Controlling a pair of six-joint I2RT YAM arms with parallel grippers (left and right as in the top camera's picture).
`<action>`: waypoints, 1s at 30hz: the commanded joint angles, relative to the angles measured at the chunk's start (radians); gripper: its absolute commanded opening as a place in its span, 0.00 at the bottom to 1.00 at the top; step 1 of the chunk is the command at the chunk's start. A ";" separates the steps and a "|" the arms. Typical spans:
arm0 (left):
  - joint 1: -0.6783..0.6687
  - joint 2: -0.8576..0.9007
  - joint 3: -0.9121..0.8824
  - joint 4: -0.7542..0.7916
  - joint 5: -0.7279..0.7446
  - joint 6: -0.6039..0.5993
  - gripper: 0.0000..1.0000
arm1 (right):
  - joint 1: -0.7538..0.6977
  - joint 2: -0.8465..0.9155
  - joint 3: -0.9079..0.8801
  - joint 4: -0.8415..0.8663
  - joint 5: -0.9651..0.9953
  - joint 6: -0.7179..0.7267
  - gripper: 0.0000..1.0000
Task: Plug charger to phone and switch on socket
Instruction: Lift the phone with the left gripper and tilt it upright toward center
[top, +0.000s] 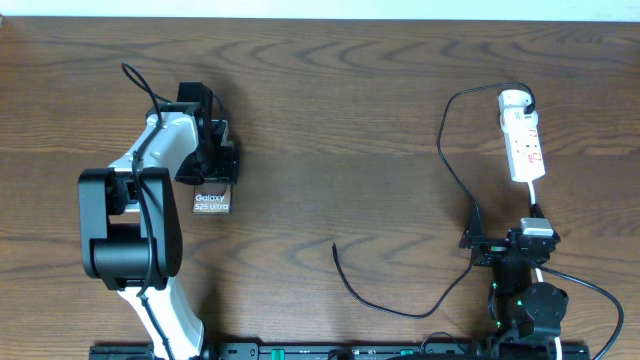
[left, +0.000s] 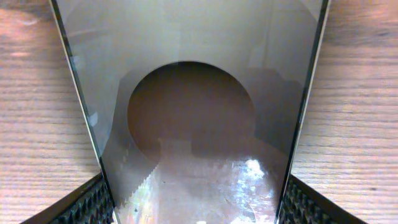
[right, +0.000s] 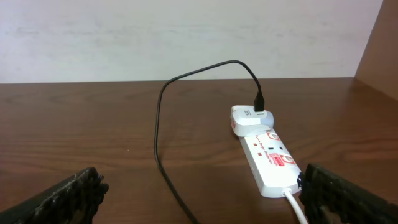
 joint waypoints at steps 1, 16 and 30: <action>-0.002 -0.078 0.006 0.004 0.046 0.010 0.07 | -0.005 -0.005 -0.001 -0.005 0.008 0.013 0.99; -0.001 -0.205 0.006 -0.035 0.101 -0.027 0.07 | -0.005 -0.005 -0.001 -0.005 0.008 0.013 0.99; 0.001 -0.225 0.006 -0.052 0.633 -0.263 0.07 | -0.005 -0.005 -0.001 -0.005 0.008 0.013 0.99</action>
